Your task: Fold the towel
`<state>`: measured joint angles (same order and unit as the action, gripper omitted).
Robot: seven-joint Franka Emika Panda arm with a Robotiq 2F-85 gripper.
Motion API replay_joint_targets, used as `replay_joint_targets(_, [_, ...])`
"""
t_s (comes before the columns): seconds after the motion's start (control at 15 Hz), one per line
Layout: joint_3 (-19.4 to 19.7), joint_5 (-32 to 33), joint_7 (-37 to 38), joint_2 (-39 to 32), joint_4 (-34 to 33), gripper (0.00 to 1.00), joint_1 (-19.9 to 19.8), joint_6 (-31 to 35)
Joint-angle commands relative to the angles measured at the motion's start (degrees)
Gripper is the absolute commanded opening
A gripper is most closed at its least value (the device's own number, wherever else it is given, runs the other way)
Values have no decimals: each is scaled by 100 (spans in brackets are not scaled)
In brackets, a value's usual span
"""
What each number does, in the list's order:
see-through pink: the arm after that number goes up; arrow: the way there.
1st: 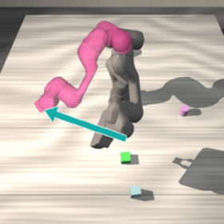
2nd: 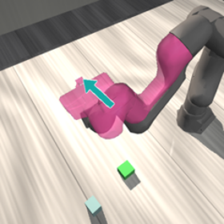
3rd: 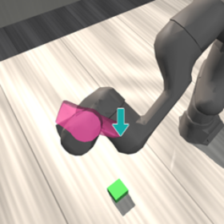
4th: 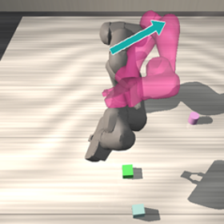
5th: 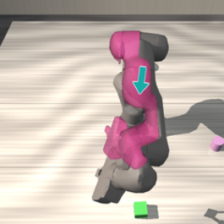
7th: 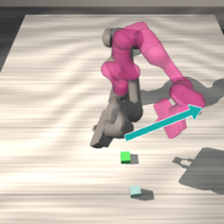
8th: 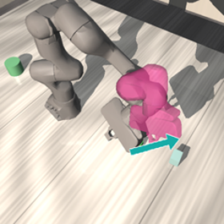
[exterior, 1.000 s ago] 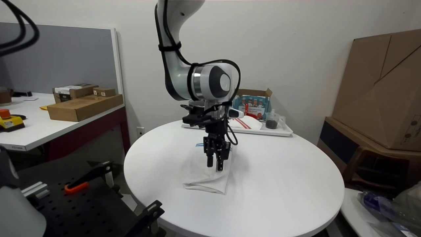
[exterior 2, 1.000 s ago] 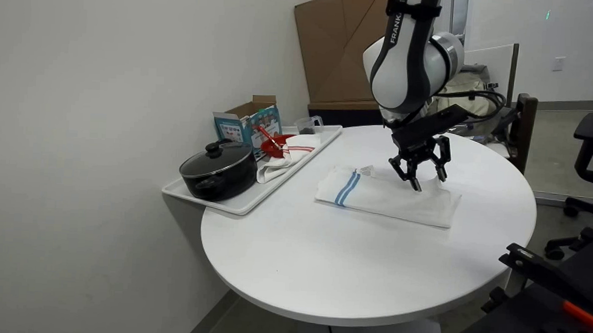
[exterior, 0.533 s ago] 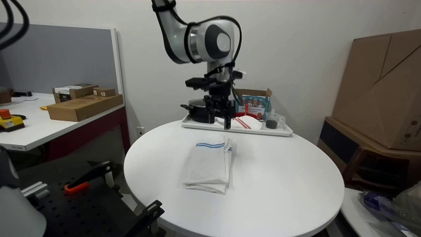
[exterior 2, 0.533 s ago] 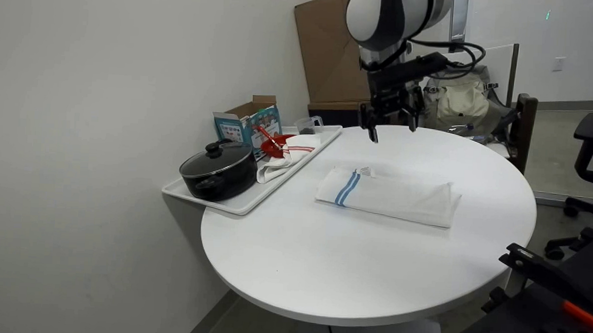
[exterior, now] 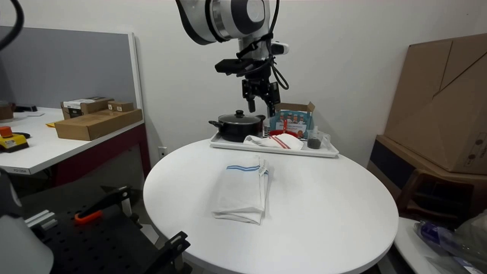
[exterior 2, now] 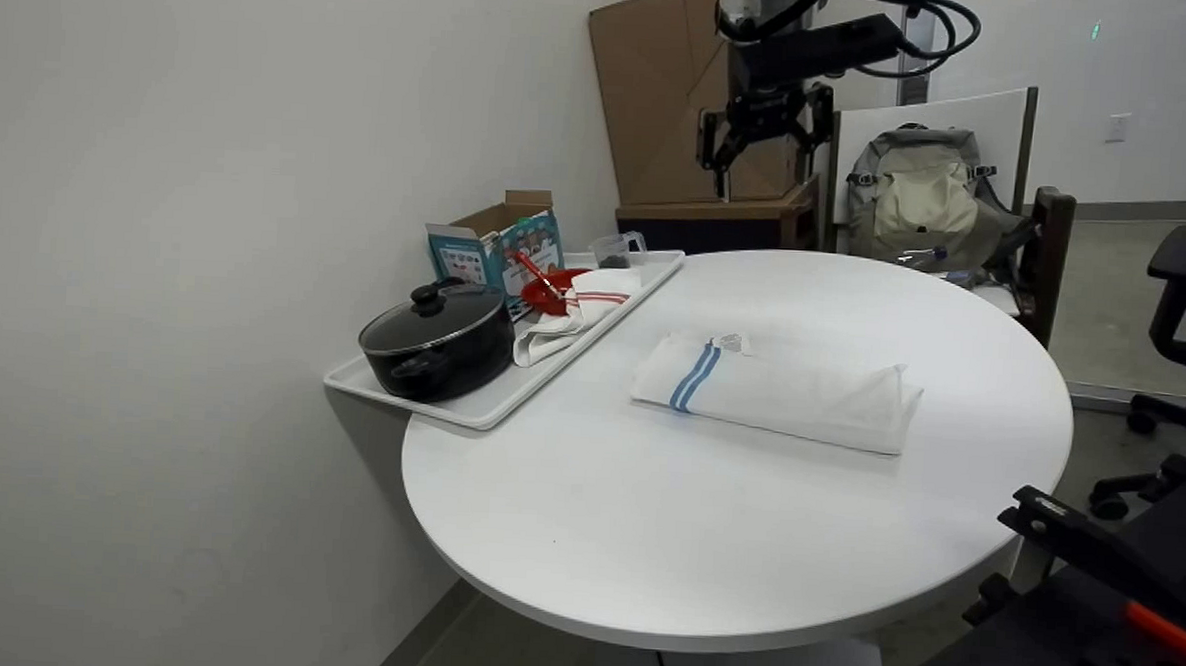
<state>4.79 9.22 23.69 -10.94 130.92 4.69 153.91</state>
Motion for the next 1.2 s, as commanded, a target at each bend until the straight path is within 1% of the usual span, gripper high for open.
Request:
replay_joint_targets(0.0, [13,47,-62,169,394,100,-47,259])
replay_joint_targets(0.13, [94,173,45,79,506,100,-55,350])
replay_joint_targets(0.2, [219,428,262,-8,543,100,-12,517])
replay_joint_targets(0.47, [489,744,408,-361,578,100,1,610])
replay_joint_targets(0.67, [847,1111,851,-750,640,100,195,783])
replay_joint_targets(0.87, [1125,1048,1178,-1127,851,100,419,1099])
replay_joint_targets(1.13, [1383,734,1288,-1564,921,100,633,1279])
